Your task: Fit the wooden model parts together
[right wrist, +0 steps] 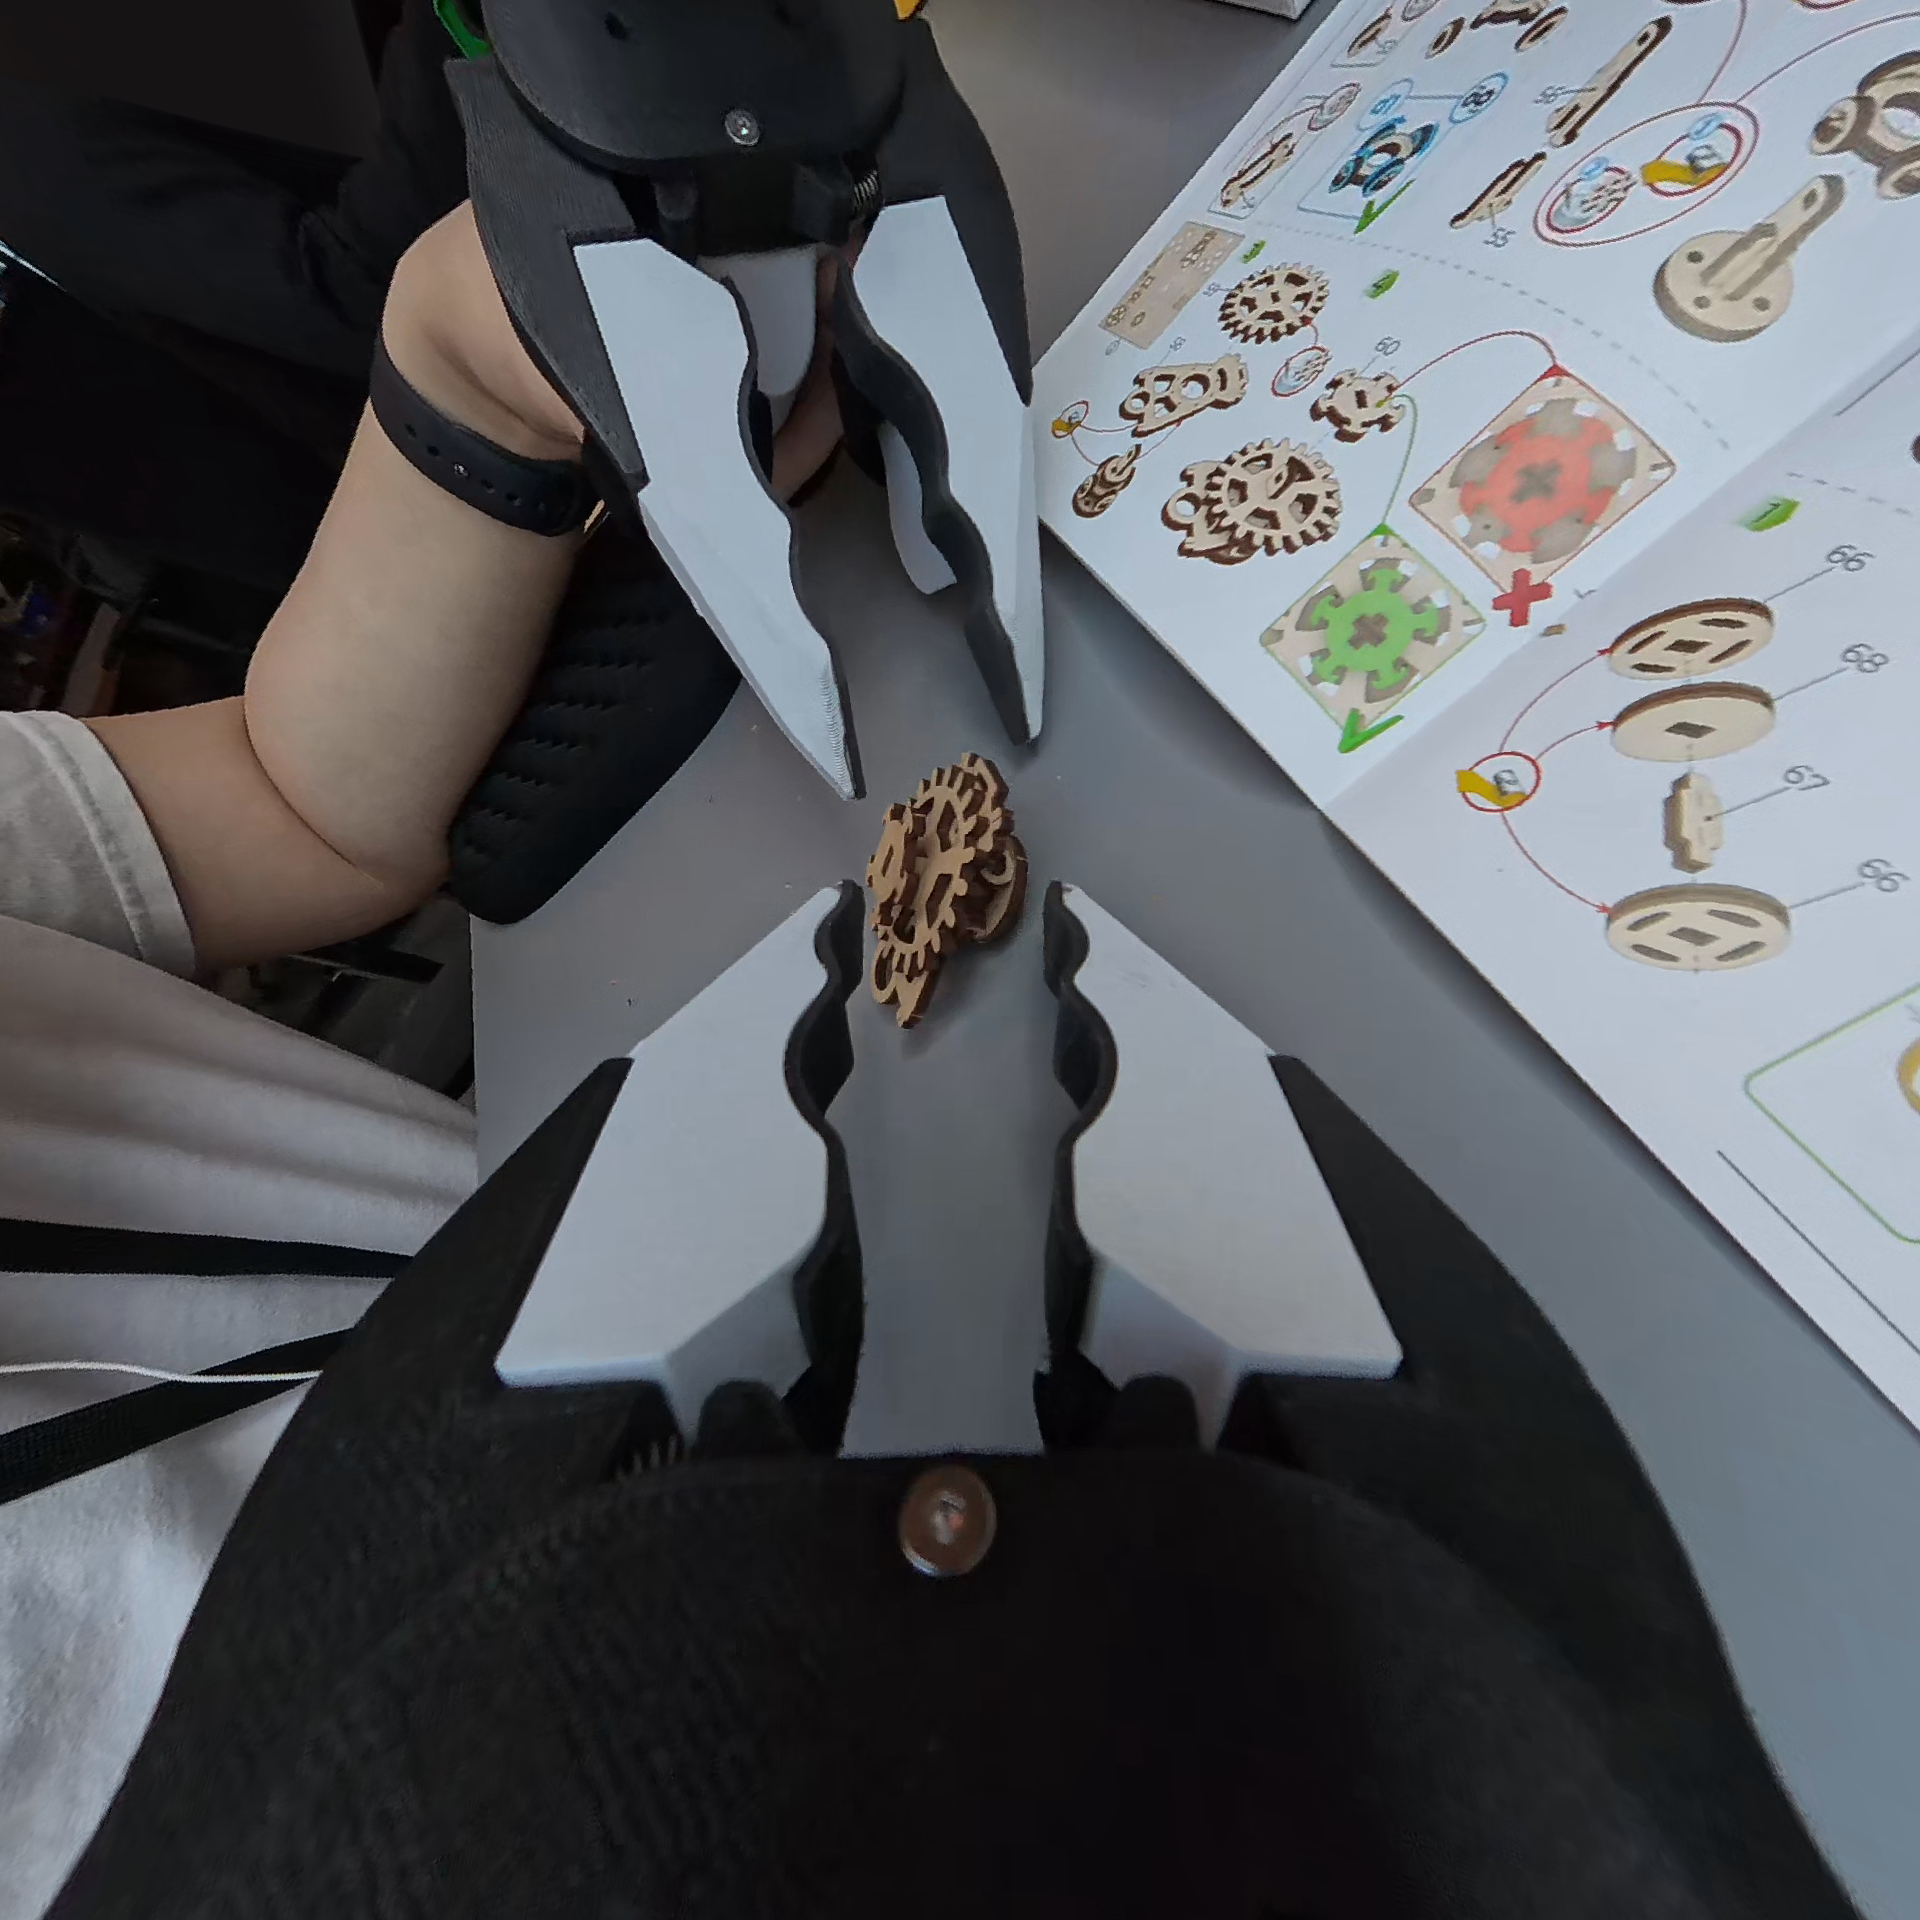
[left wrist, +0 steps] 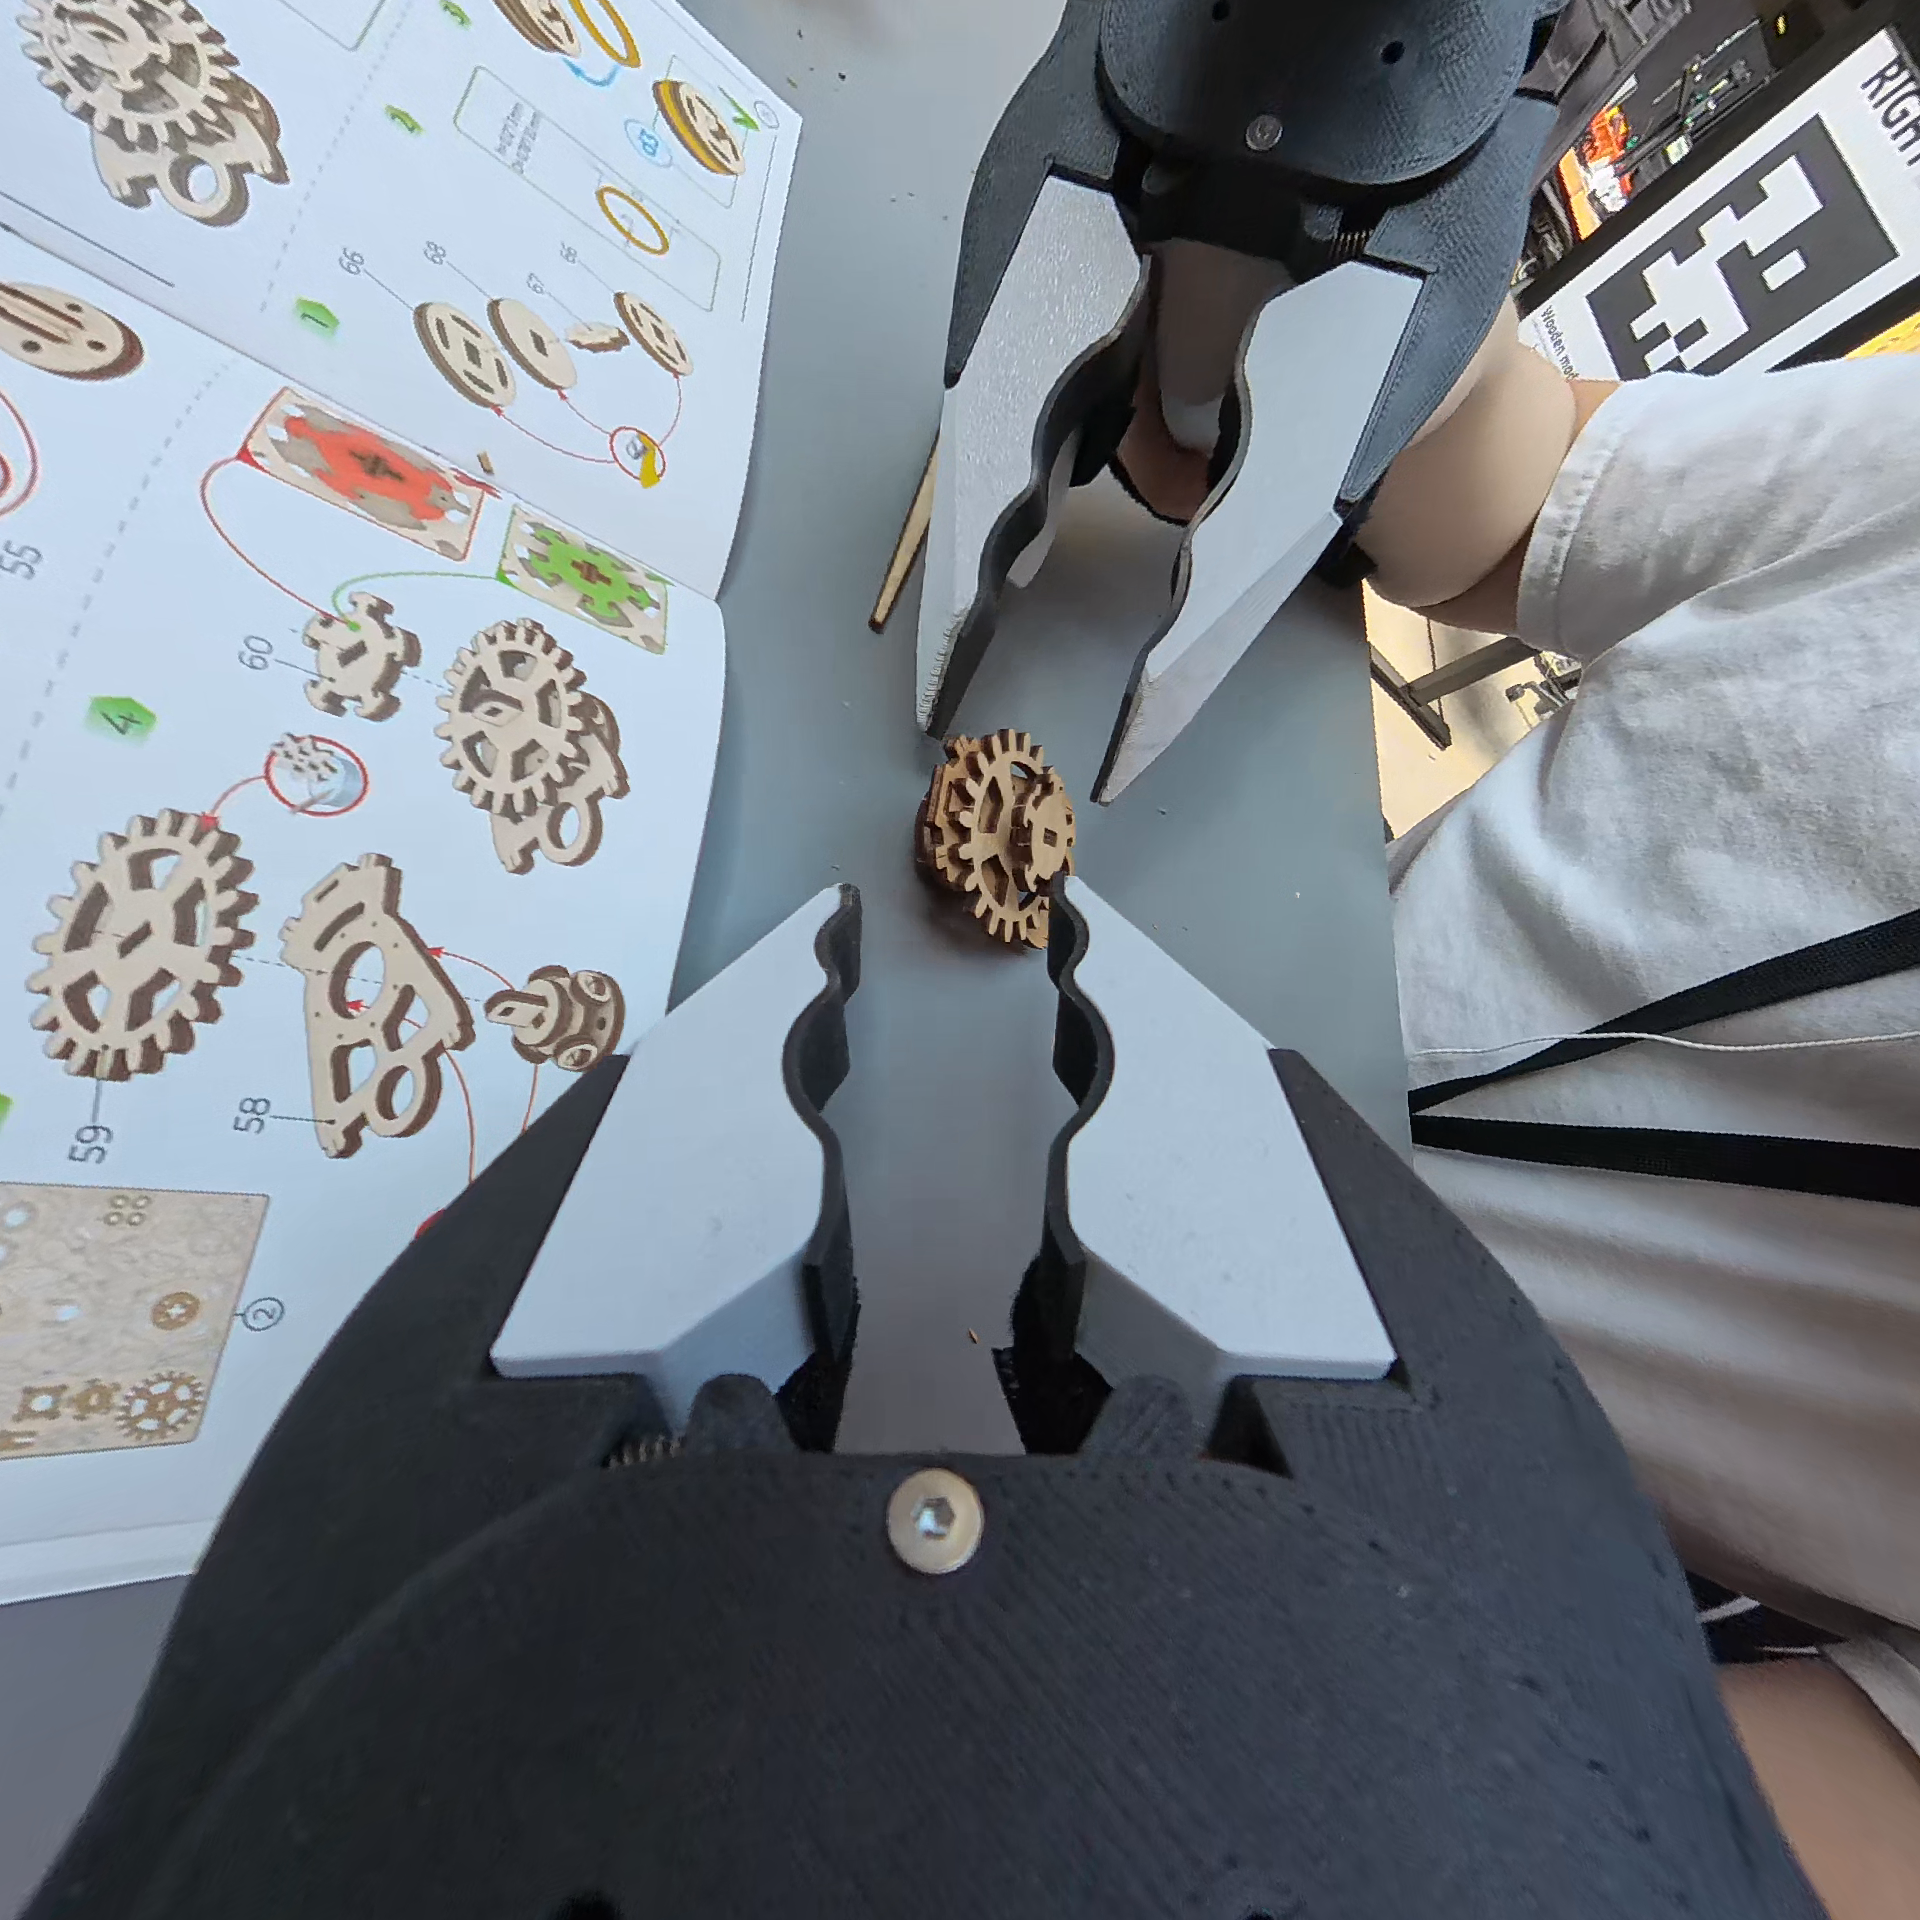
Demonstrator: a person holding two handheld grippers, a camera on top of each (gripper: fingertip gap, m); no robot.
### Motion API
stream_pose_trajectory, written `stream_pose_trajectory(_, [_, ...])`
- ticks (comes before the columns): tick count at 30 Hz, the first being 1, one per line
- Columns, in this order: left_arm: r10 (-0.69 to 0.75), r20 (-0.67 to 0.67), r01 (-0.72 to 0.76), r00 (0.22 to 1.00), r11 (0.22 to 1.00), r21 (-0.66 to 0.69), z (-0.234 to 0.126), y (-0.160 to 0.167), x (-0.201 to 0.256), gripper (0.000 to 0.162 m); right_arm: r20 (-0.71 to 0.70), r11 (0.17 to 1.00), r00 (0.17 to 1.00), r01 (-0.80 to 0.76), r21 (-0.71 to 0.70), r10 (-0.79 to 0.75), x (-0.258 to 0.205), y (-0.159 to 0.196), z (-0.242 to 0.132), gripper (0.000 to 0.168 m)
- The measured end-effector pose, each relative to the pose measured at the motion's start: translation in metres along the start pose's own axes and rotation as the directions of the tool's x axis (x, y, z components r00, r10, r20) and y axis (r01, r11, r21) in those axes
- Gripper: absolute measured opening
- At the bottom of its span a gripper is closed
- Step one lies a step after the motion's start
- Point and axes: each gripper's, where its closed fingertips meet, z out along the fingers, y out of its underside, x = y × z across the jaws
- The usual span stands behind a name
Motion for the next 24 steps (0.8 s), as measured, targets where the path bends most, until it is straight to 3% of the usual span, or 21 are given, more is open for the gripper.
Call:
stream_pose_trajectory(2, [-0.001,0.012,0.001,1.000,1.000,-0.012,0.003,0.001,-0.001,0.038,0.007,1.000,1.000,-0.015,0.001,0.015,0.000,0.000,0.001,0.033])
stream_pose_trajectory(24, [-0.048,-0.101,0.049,0.994,0.999,0.001,0.016,-0.003,0.007,0.024,0.139,0.992,0.982,-0.120,-0.033,0.124,0.001,0.005,0.006,0.026])
